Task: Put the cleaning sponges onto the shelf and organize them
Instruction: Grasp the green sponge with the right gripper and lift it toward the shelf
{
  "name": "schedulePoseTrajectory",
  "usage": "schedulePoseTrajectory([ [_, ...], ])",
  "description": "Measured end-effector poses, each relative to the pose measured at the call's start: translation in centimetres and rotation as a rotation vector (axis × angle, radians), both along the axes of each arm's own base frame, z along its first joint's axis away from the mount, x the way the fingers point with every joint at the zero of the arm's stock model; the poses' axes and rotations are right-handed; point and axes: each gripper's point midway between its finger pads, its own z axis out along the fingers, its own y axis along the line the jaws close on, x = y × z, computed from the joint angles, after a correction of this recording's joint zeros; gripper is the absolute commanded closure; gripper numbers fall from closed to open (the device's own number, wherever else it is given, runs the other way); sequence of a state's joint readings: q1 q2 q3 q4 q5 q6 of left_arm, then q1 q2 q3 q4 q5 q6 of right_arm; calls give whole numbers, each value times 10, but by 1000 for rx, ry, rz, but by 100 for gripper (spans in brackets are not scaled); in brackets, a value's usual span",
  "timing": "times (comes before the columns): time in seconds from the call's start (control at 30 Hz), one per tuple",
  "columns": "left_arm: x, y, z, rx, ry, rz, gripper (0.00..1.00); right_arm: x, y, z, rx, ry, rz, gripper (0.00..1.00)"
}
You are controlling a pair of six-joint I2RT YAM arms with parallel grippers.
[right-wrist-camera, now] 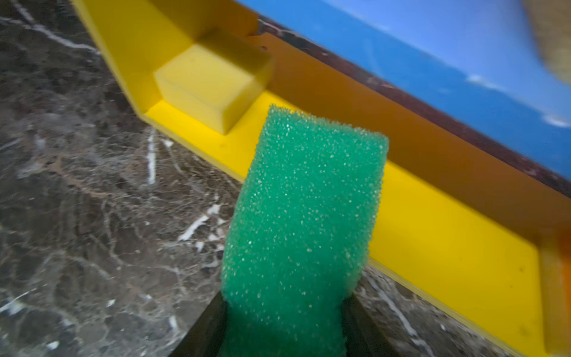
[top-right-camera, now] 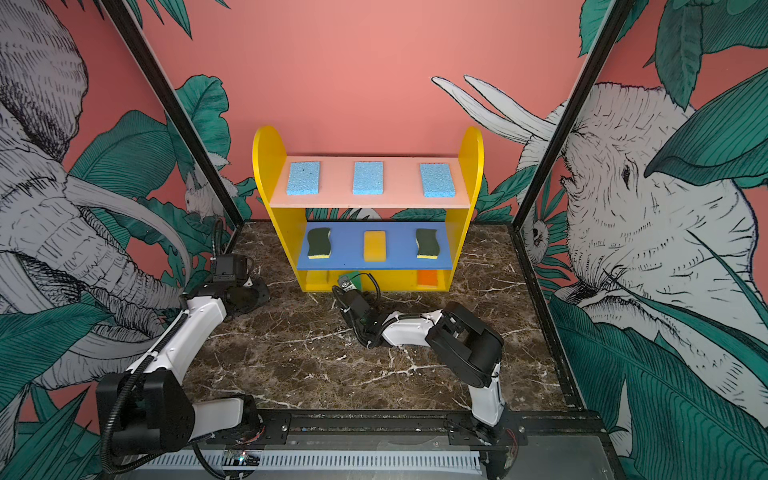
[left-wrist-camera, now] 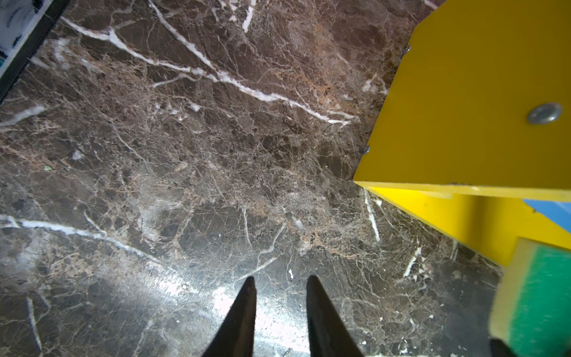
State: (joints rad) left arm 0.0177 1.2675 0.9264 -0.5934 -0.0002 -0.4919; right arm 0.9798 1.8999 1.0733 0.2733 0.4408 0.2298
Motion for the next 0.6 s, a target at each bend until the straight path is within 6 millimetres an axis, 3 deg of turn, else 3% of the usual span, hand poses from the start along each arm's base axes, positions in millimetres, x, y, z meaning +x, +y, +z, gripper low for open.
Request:
schedulePoseTrajectory([
  [0.3, 0, -1, 4, 4, -14, -18, 69, 33, -43, -2, 35, 2, -201, 47],
  [0.6, -1, 0, 14, 14, -46, -28, 69, 62, -40, -9, 63, 9, -254, 47],
])
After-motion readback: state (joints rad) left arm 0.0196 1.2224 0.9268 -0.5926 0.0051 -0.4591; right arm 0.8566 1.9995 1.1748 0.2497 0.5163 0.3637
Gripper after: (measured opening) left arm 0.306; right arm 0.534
